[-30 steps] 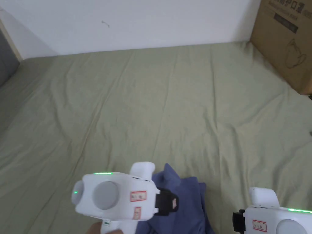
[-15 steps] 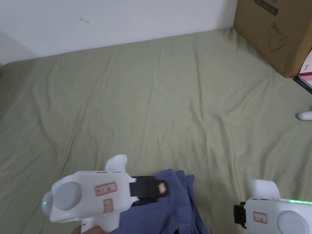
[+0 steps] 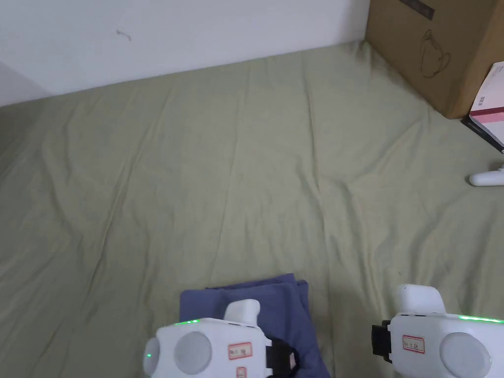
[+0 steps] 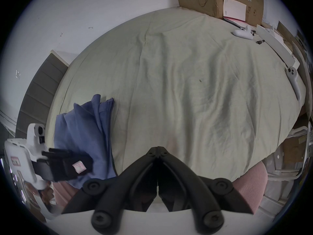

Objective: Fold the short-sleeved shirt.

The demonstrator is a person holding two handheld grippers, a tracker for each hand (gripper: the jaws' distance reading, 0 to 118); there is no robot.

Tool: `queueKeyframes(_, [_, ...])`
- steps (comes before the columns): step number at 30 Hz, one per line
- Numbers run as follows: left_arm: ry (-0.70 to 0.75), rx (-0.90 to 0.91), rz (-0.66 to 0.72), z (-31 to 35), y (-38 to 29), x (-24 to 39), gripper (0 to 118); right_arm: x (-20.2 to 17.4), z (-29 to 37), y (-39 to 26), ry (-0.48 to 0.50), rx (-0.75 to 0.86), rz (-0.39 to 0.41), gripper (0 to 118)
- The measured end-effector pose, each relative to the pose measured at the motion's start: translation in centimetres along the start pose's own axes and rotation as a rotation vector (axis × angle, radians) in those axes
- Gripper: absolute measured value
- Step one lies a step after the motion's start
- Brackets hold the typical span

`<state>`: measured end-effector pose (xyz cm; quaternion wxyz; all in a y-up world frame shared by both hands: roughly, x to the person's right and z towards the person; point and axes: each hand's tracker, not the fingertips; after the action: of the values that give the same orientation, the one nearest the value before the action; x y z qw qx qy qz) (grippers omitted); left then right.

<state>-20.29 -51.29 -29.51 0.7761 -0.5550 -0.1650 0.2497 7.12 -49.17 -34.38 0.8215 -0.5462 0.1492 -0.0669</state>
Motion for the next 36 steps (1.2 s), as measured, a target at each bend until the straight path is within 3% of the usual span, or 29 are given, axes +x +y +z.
queueKeyframes(6, [0.017, 0.007, -0.055, -0.3, 0.3, 1.6, 0, 0.3, 0.1, -0.1, -0.006, -0.004, -0.005, 0])
queueKeyframes(14, [-0.106, -0.077, -0.090, -2.5, -1.9, 3.4, 0, -0.2, 0.3, 0.0, -0.006, -0.002, 0.001, 0])
queueKeyframes(21, [-0.165, 0.122, -0.009, 3.4, 0.1, 1.3, 0, -1.3, 2.0, 1.7, -0.012, 0.040, 0.037, 0])
queueKeyframes(26, [-0.147, 0.268, 0.032, 9.8, 0.7, -2.6, 0, -4.4, 2.8, 2.8, 0.036, 0.074, 0.121, 0])
queueKeyframes(31, [-0.104, 0.328, 0.126, 13.4, -0.9, -8.0, 0, -9.7, 2.5, 2.9, 0.122, 0.075, 0.293, 0])
queueKeyframes(36, [-0.057, 0.365, 0.221, 15.0, -3.4, -11.8, 0, -14.4, -0.3, 1.9, 0.161, -0.004, 0.410, 0])
